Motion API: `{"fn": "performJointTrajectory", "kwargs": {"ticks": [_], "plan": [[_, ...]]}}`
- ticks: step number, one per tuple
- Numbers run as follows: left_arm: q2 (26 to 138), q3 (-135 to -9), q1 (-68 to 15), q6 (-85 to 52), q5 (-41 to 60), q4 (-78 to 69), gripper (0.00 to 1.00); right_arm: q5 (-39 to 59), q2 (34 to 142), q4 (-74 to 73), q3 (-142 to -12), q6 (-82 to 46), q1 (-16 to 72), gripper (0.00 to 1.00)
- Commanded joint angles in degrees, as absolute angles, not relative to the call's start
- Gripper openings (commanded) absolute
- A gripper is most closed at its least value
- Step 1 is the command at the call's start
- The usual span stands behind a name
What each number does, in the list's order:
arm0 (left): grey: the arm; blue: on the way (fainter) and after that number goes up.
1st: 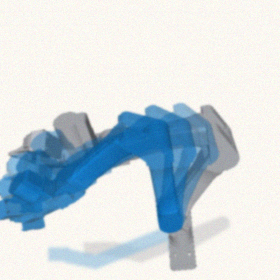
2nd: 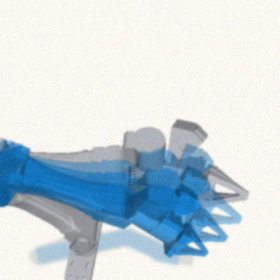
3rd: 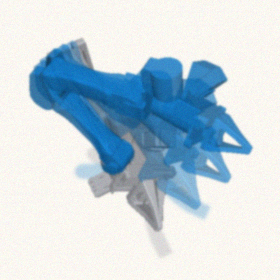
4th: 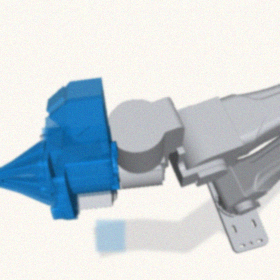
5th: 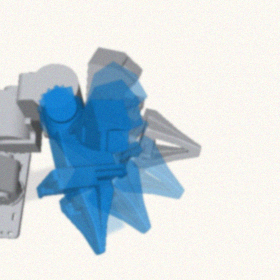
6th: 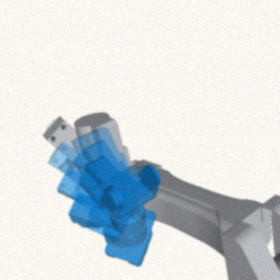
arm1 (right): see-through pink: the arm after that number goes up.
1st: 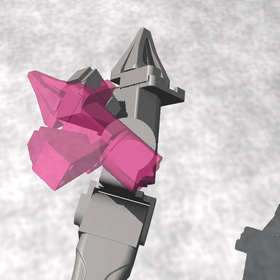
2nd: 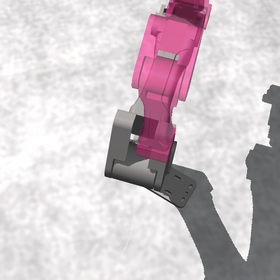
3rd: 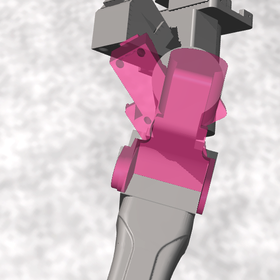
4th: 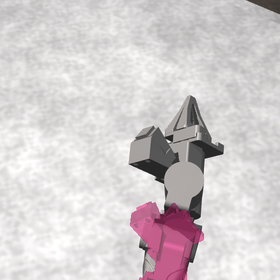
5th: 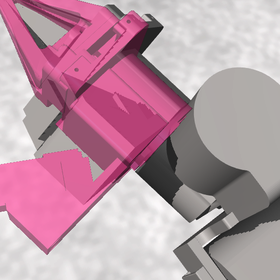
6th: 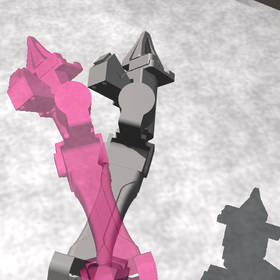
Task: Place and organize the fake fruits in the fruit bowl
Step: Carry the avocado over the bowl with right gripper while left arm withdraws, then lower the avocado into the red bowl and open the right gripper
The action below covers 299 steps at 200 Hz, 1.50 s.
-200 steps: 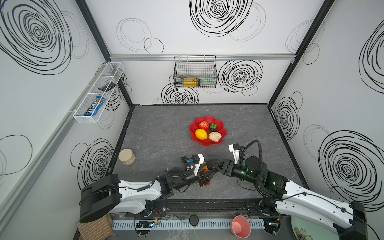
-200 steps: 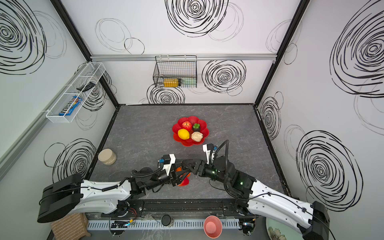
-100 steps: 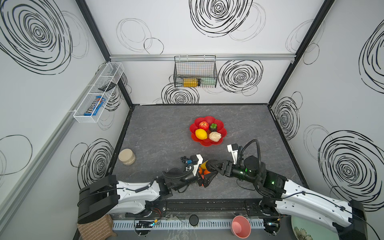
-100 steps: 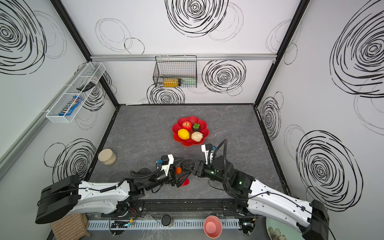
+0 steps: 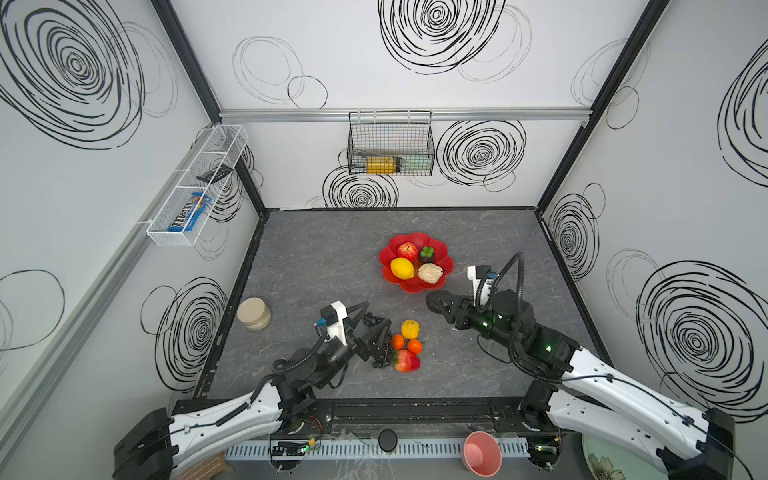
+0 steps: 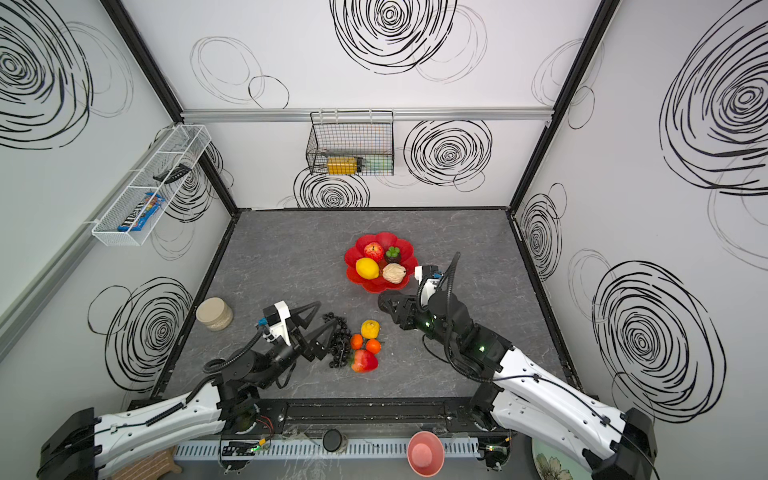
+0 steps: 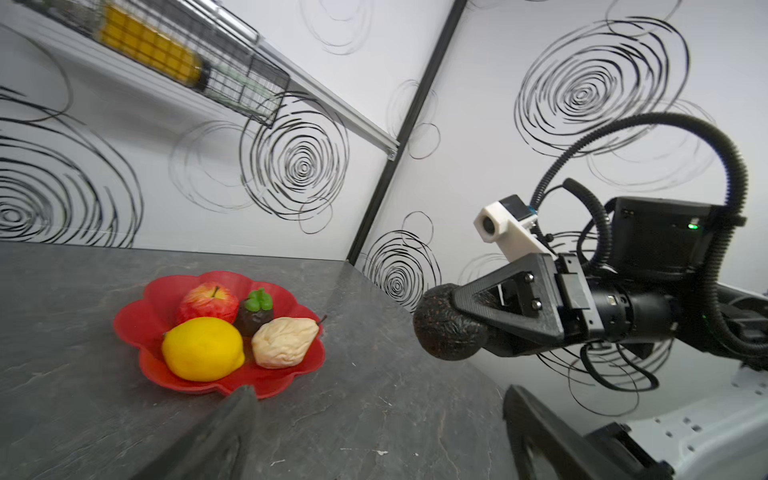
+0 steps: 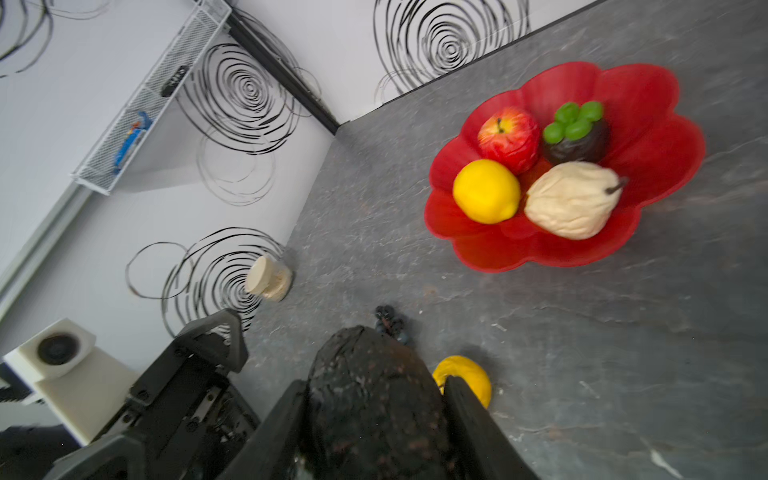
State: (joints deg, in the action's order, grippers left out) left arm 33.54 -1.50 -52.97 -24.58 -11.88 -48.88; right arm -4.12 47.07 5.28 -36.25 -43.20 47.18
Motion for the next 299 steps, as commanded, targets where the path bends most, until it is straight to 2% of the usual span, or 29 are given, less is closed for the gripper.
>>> {"fn": "performJointTrajectory", "kwargs": {"ticks": [1,99,189,299], "plan": [[31.95,1.49,-49.05,-31.7,-13.4,-45.33,0.96,-4.25,51.5,6.46,-39.44,-35.74,44.03,0.51],[33.84,4.59,-42.99,-34.93,-9.3,-48.33,0.96,-9.59,79.46,5.57,-53.75,-23.55,41.58,0.52],[33.88,5.79,-39.91,-36.69,-6.21,-50.18,0.96,-13.02,99.97,16.94,-70.46,-21.54,42.37,0.52],[33.73,6.32,-38.94,-37.35,-5.16,-50.89,0.96,-18.69,108.09,19.22,-75.65,-20.04,43.74,0.55]]}}
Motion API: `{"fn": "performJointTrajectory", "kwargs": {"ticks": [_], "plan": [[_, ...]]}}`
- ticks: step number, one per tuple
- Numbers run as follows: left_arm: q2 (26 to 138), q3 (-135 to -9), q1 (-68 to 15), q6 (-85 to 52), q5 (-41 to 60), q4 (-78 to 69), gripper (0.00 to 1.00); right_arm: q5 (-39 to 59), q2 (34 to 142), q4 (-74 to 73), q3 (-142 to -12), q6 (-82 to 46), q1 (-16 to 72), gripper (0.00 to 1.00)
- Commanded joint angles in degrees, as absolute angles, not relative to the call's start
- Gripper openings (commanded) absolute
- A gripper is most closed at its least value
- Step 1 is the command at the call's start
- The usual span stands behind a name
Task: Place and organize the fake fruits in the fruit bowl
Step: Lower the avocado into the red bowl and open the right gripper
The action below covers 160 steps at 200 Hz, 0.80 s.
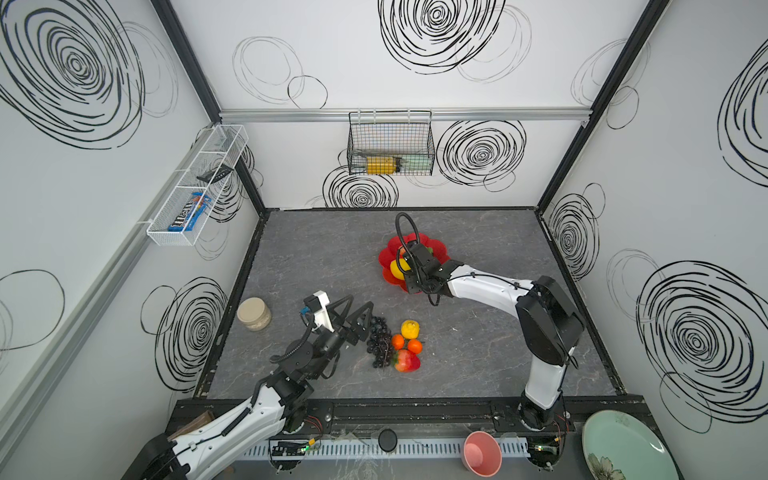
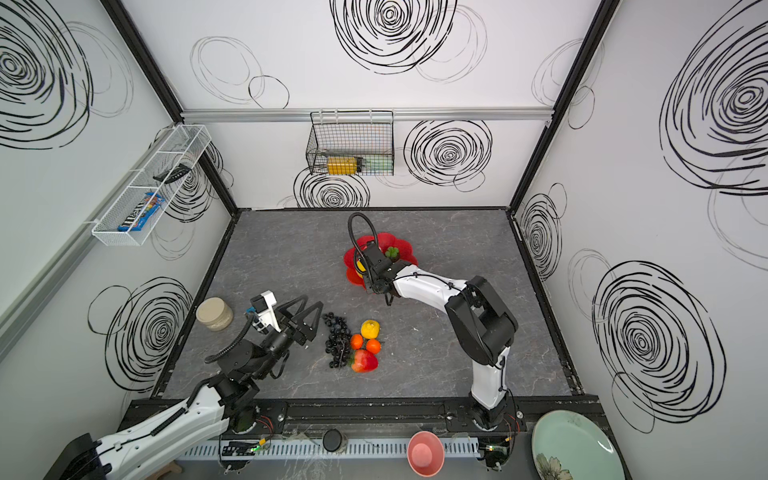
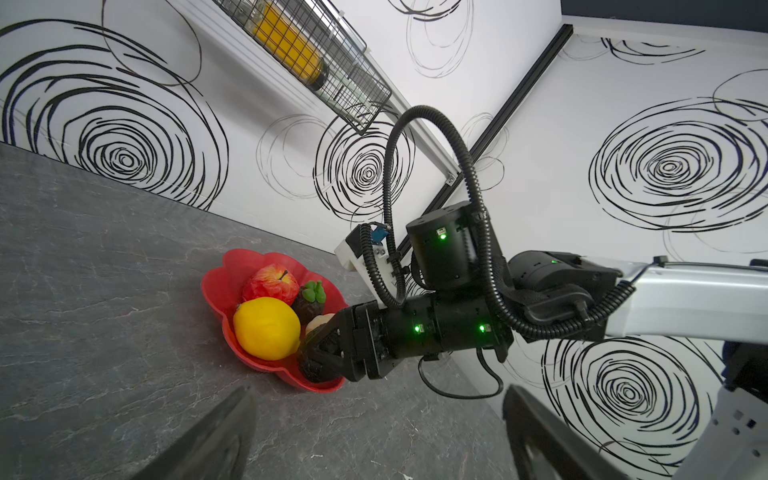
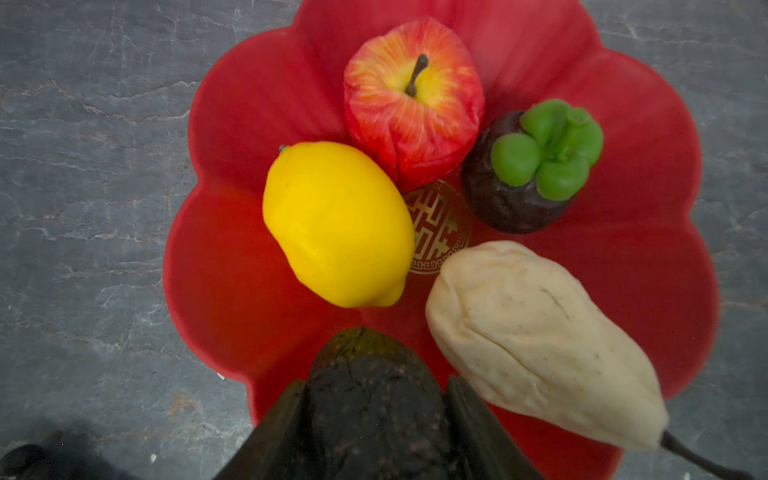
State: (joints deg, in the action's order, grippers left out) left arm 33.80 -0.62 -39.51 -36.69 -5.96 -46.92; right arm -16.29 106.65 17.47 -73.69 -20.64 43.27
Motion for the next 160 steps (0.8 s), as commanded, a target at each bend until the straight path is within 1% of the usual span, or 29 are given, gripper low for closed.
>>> {"fn": "performJointTrajectory", "kwargs": {"ticks": [1,41,91,160], "plan": [[33.74,6.32,-38.94,-37.35,-5.17,-50.89,0.96,-18.75,108.1,19.24,-75.7,-20.04,43.75,0.55],[33.53,6.37,-38.78,-37.42,-5.12,-50.89,0.96,-20.41,110.01,20.19,-77.21,-19.61,43.94,0.55],[33.49,6.48,-38.71,-37.47,-4.95,-50.98,0.96,-20.05,111.29,19.83,-78.8,-19.42,44.05,0.58],[32.7,6.76,-38.58,-37.62,-5.08,-50.63,0.96,-19.59,114.44,21.47,-82.88,-19.16,44.03,0.59]]}}
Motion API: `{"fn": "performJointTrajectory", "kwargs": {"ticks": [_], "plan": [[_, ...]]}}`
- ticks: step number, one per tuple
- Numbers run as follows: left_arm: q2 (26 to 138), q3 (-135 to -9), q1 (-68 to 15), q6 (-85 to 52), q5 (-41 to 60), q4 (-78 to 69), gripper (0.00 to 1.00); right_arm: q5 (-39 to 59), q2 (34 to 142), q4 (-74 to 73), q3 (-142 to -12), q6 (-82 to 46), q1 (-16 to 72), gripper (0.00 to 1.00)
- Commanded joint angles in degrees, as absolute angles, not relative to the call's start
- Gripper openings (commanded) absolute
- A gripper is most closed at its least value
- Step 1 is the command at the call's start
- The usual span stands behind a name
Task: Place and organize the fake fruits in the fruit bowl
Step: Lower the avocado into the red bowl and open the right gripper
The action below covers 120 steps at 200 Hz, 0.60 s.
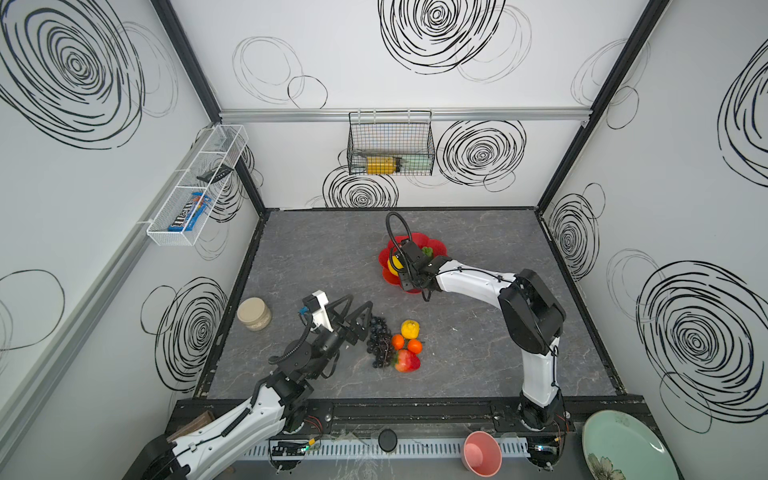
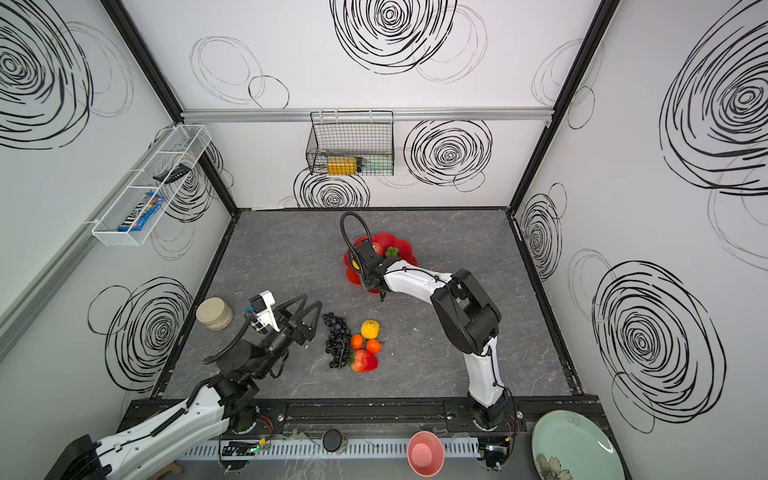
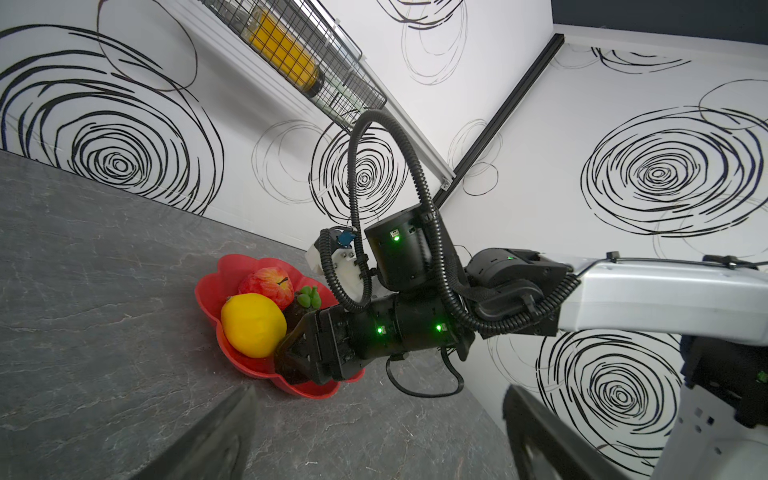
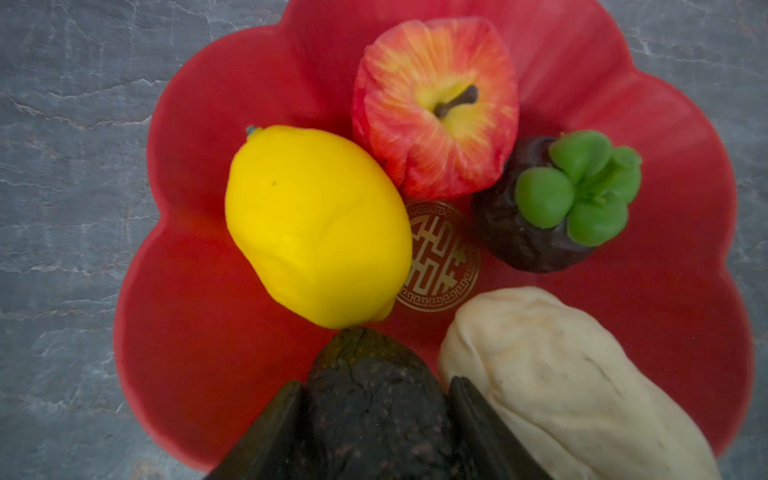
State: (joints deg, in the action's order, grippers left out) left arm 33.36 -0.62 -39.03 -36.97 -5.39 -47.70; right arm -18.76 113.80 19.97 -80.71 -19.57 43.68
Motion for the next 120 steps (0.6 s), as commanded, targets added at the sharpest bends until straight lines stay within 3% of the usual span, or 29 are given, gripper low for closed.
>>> {"fn": "performJointTrajectory", "kwargs": {"ticks": [1,98,120], "plan": [[32.7,6.76,-38.58,-37.62,-5.04,-50.63,0.96,-19.59,114.44,21.5,-82.88,-19.16,44.03,0.59],[32.43,6.89,-38.41,-37.82,-5.01,-50.63,0.96,-19.78,117.34,22.42,-85.71,-18.76,44.12,0.63],[32.5,6.9,-38.32,-37.79,-5.0,-50.63,0.96,-19.96,116.92,22.9,-85.95,-18.72,44.25,0.67]]}}
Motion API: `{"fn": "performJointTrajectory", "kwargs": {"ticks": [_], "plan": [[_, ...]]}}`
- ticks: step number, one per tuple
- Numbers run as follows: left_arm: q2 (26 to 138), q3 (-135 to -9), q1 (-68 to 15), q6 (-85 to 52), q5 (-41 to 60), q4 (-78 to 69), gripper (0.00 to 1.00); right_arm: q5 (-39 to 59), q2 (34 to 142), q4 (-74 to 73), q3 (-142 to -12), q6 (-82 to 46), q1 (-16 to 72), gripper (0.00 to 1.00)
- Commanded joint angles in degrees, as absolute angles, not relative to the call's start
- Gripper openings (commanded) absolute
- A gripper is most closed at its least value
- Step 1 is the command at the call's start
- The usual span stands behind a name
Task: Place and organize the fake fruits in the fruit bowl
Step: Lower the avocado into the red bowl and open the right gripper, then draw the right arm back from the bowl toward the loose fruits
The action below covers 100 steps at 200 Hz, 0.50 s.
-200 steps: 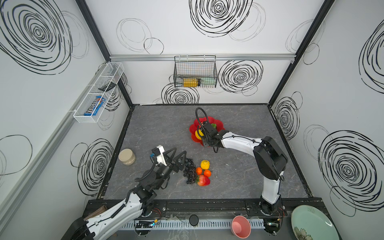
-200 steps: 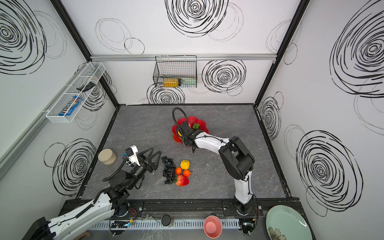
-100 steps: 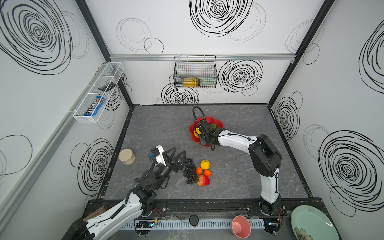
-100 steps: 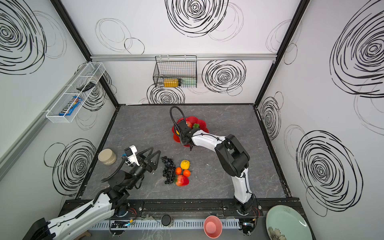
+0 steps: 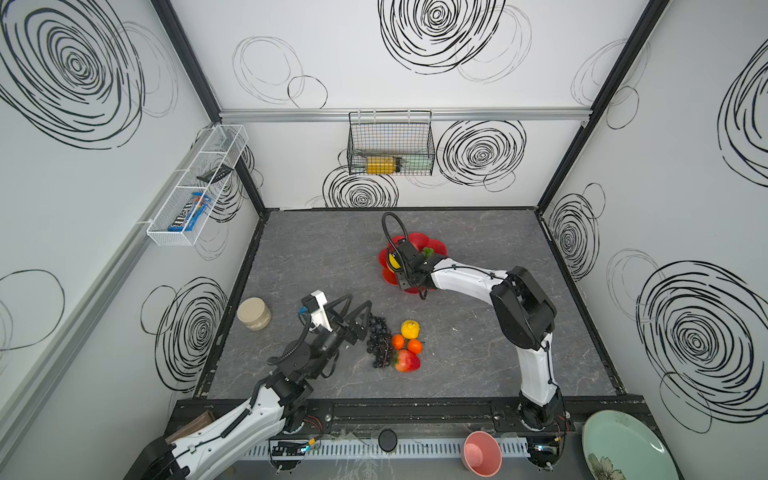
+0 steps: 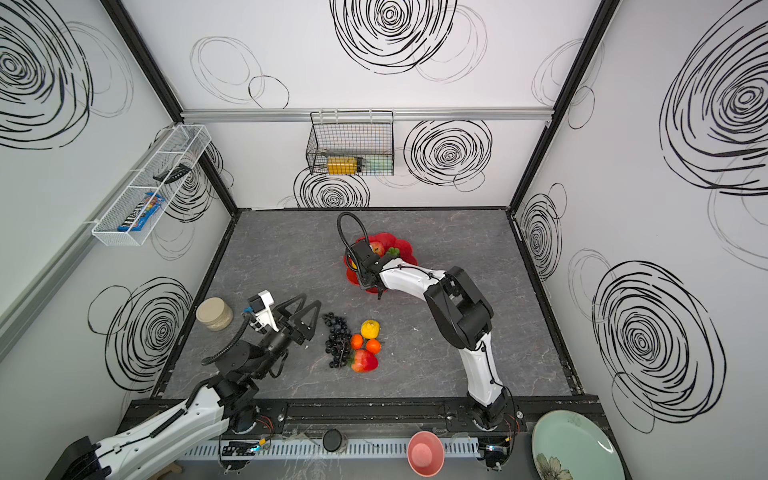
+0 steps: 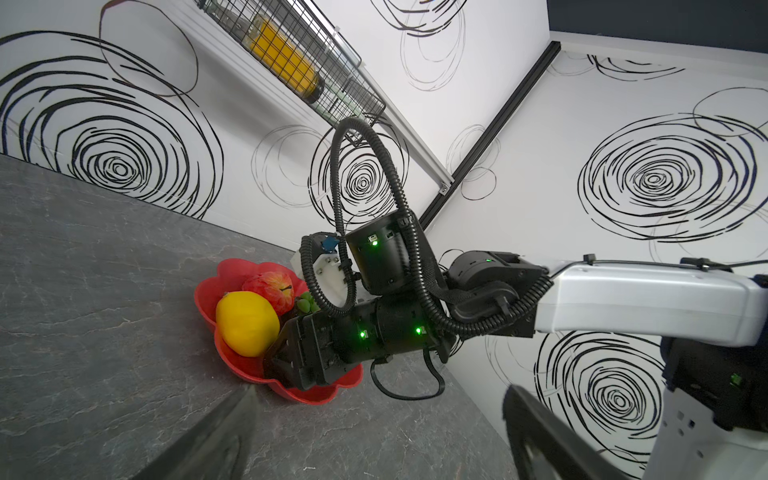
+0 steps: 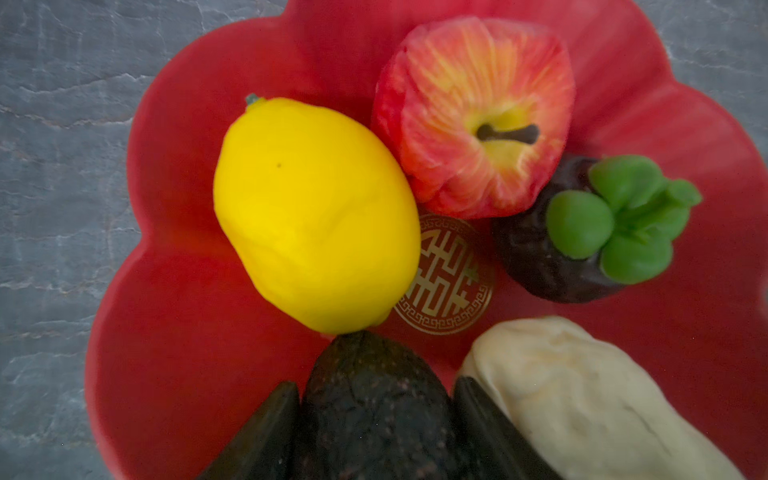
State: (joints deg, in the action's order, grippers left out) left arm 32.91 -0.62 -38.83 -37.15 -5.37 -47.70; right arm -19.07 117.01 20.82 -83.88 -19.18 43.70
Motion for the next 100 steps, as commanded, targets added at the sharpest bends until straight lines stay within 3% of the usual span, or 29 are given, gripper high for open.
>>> {"fn": "performJointTrajectory", "kwargs": {"ticks": [1,100], "plan": [[32.51,6.92,-38.32,-37.79,-4.96,-50.63,0.96,-19.95,116.91,22.87,-85.91,-18.72,44.27,0.68],[32.85,6.8,-38.14,-37.88,-4.72,-50.8,0.96,-19.4,112.27,27.37,-89.05,-18.19,45.42,0.78]]}}
